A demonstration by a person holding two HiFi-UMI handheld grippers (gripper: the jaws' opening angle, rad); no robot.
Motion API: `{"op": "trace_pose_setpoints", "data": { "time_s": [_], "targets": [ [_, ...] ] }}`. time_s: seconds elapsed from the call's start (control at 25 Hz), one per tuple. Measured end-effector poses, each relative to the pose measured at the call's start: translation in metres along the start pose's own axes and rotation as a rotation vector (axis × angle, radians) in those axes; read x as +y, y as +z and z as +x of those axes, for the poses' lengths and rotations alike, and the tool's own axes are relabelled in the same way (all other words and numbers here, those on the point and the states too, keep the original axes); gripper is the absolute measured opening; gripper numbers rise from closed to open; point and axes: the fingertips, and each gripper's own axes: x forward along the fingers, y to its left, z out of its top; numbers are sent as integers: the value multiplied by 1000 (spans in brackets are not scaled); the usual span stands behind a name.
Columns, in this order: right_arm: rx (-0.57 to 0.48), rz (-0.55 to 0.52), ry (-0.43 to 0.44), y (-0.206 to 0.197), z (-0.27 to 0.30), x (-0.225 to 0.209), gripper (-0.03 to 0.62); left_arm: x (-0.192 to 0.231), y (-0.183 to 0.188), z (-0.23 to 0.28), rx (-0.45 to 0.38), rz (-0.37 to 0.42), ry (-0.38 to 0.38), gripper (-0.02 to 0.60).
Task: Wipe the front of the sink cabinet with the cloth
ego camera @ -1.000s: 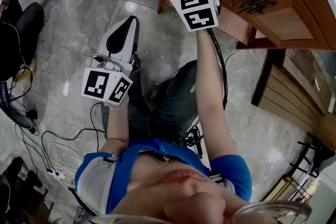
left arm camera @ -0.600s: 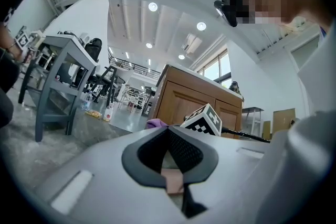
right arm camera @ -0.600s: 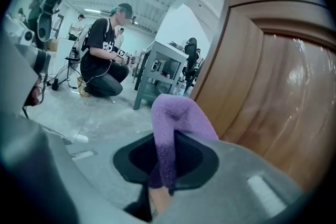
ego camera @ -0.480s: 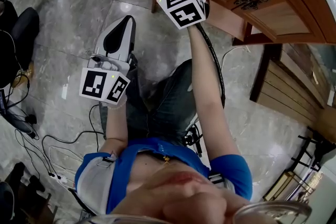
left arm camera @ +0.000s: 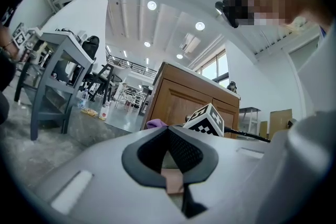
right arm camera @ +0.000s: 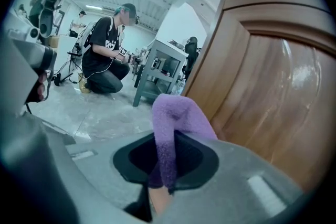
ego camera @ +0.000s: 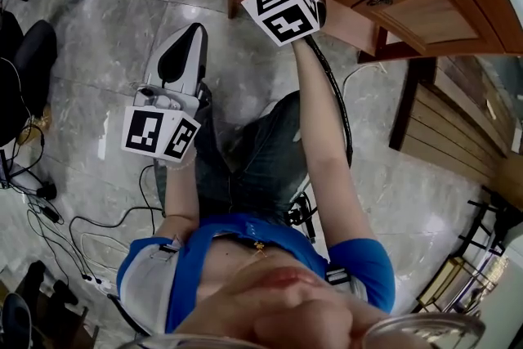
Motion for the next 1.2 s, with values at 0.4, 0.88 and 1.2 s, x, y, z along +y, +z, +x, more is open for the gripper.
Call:
{"op": "trace_pose_setpoints", "data": {
  "time_s": [0.4, 0.88, 1.2],
  "targets": [
    [62, 5, -54, -34, -31, -24, 60, -19, -12, 16, 20, -20, -65, -2],
    [115, 2, -94, -58, -54, -40, 60, -33, -28, 34, 48, -45, -123, -2],
    [178, 9, -153, -83, -81, -58, 61, -46, -38, 42, 66, -66, -165, -2]
  ]
}}
